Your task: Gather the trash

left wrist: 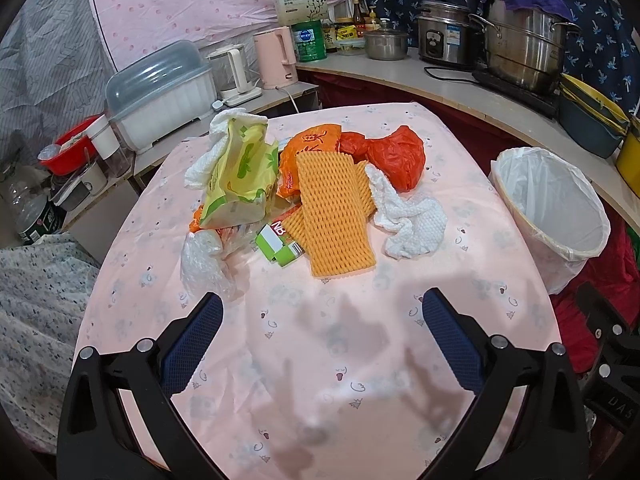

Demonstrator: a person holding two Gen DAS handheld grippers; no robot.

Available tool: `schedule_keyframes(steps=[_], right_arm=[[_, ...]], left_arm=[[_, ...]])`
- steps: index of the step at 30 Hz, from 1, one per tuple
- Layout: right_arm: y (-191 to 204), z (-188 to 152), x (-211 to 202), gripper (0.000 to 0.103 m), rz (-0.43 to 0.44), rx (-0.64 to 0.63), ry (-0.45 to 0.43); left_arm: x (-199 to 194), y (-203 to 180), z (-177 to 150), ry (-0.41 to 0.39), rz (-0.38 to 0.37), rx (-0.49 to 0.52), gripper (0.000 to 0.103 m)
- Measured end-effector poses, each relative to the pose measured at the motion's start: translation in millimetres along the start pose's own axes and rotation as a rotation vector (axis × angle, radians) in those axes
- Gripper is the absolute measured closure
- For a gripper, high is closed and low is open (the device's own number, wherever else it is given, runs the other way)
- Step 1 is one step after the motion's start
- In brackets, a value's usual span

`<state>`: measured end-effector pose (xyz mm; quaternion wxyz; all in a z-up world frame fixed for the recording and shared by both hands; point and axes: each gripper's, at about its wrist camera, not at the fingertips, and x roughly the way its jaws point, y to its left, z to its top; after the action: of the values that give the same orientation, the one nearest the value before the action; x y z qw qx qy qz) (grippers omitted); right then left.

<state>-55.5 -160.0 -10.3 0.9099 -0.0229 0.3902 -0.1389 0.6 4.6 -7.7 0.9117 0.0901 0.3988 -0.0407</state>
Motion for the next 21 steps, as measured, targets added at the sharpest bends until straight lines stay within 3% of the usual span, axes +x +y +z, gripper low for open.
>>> schedule_keyframes(steps=[21], right_arm=[[-3.6, 1.9, -2.8, 0.007, -0.01, 0.006, -0.006]], left_arm=[[-2.6, -3.0, 0.7, -0.011, -0.003, 0.006, 0.008]])
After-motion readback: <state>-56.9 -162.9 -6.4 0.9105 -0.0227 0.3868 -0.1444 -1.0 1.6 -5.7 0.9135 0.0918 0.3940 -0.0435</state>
